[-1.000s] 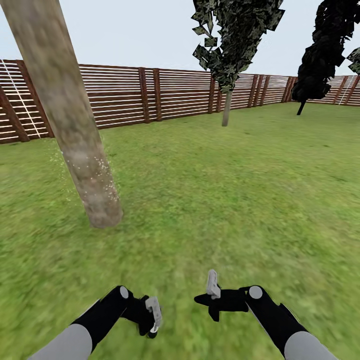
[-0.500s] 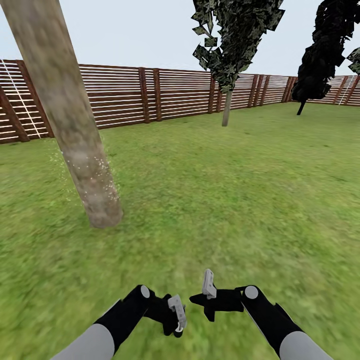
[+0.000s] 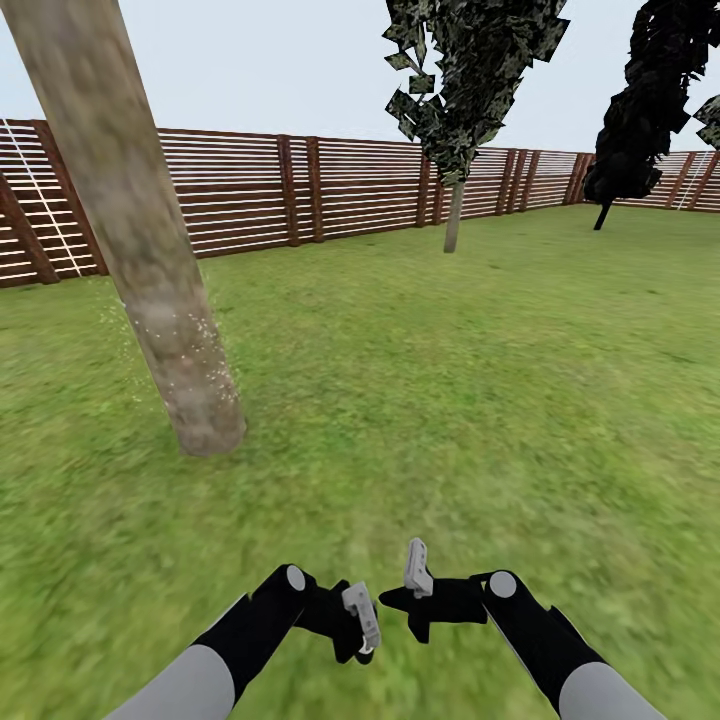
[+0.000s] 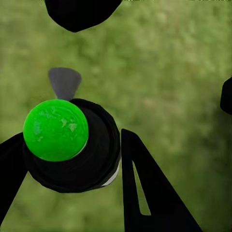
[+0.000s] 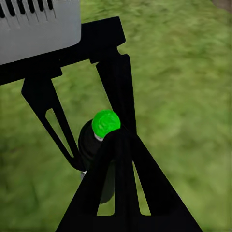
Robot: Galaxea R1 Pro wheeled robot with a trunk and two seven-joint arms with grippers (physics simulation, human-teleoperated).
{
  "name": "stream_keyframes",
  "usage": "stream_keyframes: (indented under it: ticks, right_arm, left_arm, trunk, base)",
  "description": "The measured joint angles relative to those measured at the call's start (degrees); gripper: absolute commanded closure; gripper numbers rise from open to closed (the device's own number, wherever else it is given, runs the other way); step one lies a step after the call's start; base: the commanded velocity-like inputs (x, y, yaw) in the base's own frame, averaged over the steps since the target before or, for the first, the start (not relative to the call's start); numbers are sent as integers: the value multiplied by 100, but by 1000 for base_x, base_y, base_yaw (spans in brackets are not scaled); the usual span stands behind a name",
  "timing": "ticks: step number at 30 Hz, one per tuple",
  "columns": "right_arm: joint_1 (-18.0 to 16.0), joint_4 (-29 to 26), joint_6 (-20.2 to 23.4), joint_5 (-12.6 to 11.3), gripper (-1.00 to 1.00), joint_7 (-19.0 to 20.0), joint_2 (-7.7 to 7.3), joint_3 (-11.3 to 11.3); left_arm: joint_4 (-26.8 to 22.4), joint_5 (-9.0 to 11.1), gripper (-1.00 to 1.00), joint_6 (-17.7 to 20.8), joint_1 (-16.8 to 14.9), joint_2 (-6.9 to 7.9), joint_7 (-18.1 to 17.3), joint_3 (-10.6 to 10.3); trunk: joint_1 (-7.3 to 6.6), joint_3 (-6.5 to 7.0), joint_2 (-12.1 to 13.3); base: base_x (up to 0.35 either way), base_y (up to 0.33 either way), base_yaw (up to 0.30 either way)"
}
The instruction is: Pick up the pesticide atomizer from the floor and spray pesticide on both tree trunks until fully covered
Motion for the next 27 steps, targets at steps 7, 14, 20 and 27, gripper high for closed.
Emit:
stream_keyframes:
  ticks: [7,14,20,27]
  right_arm:
    - [3,2,-6,4,100,-2,0,0]
    - [3,15,-8,7,100,-5,0,0]
    - [4,18,-9,7,100,-5,0,0]
    - [2,18,-9,7,100,-5,0,0]
  left_arm:
    - [-9,28,100,-7,0,-7,-9,9]
    - [-78,37,100,-31,0,-15,-35,18]
    - [-79,45,100,-41,5,-15,-57,17]
    - [-80,49,100,-47,9,-124,-69,20]
  trunk:
    - [0,0,0]
    - [0,0,0]
    - [0,0,0]
    - [0,0,0]
  base:
    - [0,0,0]
    - [0,0,0]
    - [0,0,0]
    - [0,0,0]
